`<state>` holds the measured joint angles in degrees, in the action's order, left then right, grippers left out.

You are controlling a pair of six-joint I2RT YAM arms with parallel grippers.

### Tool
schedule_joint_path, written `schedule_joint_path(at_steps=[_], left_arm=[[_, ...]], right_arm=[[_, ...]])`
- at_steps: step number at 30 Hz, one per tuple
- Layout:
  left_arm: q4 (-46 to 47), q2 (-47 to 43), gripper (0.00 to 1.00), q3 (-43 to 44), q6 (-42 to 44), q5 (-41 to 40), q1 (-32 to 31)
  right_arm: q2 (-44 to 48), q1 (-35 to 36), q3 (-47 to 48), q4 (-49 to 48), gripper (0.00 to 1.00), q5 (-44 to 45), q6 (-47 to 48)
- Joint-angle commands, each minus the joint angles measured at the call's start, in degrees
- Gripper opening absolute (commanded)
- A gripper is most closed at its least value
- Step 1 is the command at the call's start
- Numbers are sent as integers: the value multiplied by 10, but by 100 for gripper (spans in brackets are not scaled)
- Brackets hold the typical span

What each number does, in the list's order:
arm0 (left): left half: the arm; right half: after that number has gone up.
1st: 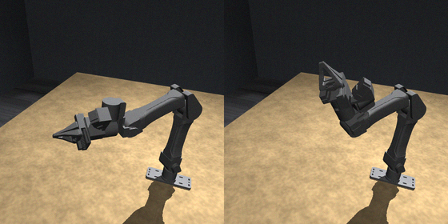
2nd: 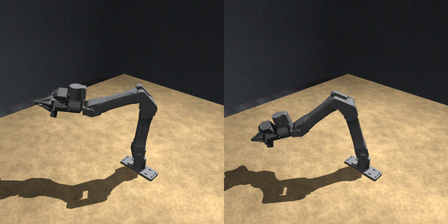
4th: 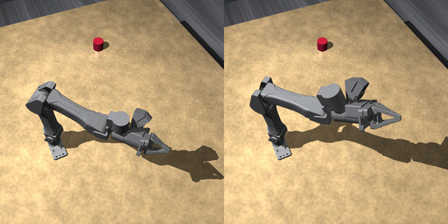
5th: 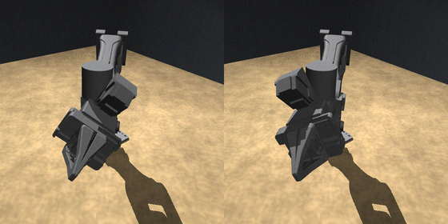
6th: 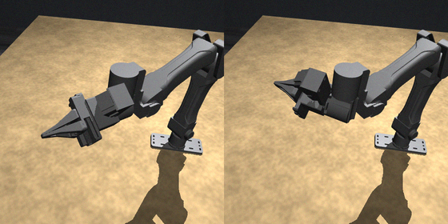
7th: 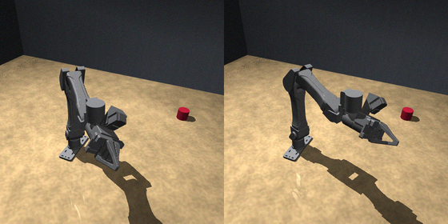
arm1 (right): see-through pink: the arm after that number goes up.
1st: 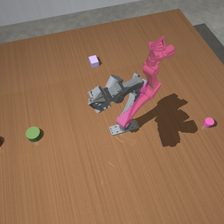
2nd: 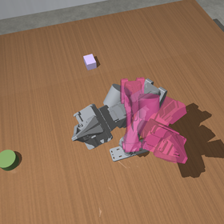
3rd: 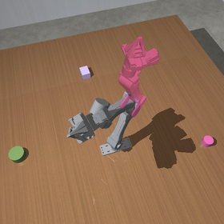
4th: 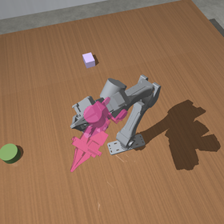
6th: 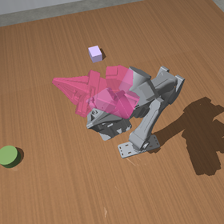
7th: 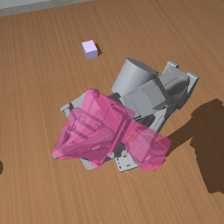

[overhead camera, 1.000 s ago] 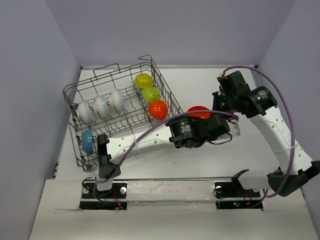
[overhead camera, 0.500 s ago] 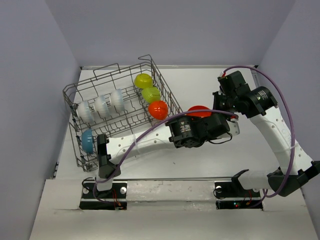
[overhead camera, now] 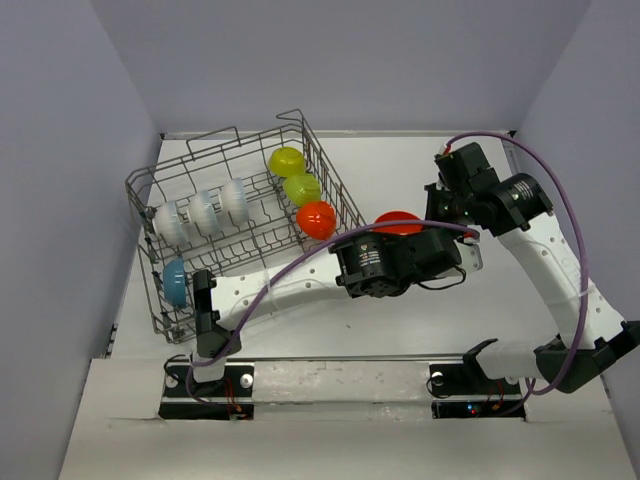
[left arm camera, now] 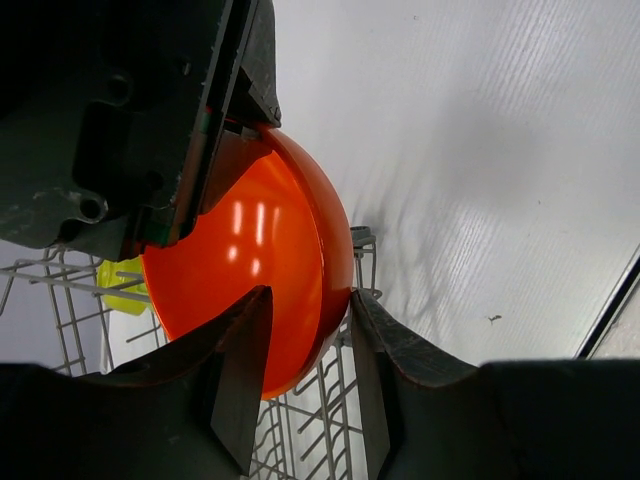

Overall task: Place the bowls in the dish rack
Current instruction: Pass from the right arm to the left

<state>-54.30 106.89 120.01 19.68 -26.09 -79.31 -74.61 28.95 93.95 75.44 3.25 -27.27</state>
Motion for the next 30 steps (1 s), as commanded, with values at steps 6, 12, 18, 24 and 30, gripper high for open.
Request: schedule_joint_path(at_steps=[6,12,18,24,30], left_arm=[[12,-33,49,28,15,-22,-2],[12,-34,46,28,14,-21,-2],[12,-36,34,30,15,-19,-2],[12,-38,15,28,15,-13,-3],[12,-41,0,27,17,-6,-4]], right_arm=[[12,-1,-3,-12,1,8,3],[10,-1,2,-11,1,8,2],[10,-1,-1,-11,1,12,3],[10,-1,4,-9,1,12,2],[13,-1,25,-7,1,16,0]])
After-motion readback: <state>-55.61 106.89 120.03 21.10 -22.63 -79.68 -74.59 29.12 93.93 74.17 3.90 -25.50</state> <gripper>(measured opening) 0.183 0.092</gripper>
